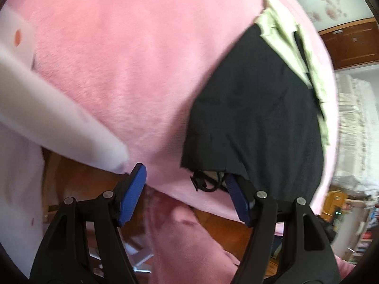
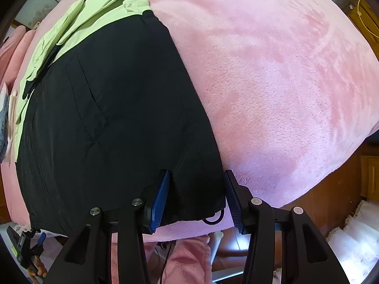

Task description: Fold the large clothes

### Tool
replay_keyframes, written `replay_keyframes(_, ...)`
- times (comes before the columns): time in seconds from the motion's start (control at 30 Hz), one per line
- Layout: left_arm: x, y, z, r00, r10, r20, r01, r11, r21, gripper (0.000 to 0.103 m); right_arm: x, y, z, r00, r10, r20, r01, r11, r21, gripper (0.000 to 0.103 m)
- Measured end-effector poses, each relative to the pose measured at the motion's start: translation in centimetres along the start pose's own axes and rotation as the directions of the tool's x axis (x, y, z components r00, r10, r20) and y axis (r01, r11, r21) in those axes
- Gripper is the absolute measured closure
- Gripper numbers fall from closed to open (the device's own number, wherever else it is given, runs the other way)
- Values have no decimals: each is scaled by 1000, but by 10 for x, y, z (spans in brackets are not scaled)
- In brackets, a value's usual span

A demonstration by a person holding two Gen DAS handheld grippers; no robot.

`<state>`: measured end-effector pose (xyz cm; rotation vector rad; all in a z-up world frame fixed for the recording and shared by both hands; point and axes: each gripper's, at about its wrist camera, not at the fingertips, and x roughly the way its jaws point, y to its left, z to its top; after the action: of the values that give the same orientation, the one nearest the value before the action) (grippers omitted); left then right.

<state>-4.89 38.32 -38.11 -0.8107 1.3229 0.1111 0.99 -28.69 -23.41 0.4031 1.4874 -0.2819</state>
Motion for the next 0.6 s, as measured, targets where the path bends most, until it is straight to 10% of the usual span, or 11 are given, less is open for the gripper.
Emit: replay_keyframes(0.6, 25, -5, 26, 997, 22, -69, -23, 1000, -16, 43, 10, 0, 35, 998, 13, -57, -12, 1000, 14, 56)
